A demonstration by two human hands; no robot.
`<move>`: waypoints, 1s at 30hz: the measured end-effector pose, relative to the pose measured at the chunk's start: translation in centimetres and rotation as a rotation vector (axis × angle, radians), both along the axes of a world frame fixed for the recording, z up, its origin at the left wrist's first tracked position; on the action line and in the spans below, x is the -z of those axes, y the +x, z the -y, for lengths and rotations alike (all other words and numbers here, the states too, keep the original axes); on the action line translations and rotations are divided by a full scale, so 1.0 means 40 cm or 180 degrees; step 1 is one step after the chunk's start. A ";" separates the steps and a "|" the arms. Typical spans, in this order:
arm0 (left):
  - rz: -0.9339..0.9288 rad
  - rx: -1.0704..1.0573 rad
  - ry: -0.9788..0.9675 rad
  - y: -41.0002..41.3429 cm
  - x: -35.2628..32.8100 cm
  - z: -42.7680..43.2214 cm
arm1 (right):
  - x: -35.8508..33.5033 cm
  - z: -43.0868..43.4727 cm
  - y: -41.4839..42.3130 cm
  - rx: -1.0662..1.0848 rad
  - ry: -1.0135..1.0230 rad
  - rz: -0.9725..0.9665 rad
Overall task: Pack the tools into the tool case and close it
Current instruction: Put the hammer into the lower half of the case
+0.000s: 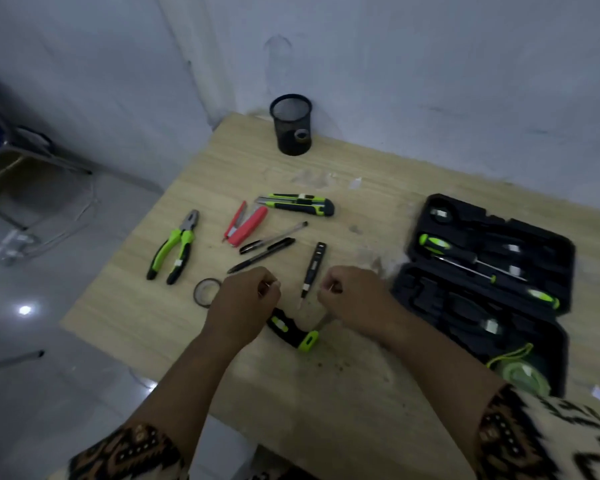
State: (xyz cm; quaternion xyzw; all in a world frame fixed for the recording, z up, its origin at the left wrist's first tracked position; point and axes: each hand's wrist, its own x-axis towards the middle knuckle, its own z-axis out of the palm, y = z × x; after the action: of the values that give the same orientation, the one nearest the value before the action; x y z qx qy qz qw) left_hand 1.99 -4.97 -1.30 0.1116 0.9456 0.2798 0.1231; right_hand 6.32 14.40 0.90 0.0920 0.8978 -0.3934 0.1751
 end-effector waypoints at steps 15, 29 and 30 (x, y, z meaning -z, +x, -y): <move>0.0481 -0.0270 0.0486 0.041 0.005 0.099 | 0.091 0.188 0.047 -0.0679 0.0683 -0.0018; 0.0124 0.0069 0.0591 0.105 -0.103 -0.138 | 0.008 0.045 0.214 0.0920 -0.0218 -0.0494; 0.0176 0.0070 0.0719 0.115 -0.111 -0.148 | -0.005 0.046 0.216 0.1016 -0.0278 -0.0538</move>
State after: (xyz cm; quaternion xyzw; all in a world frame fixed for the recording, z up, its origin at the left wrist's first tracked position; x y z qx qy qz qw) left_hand 6.60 0.95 3.14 0.1273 0.9030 0.3862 0.1388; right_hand 14.96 12.56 1.09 0.1922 0.8654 -0.4612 0.0382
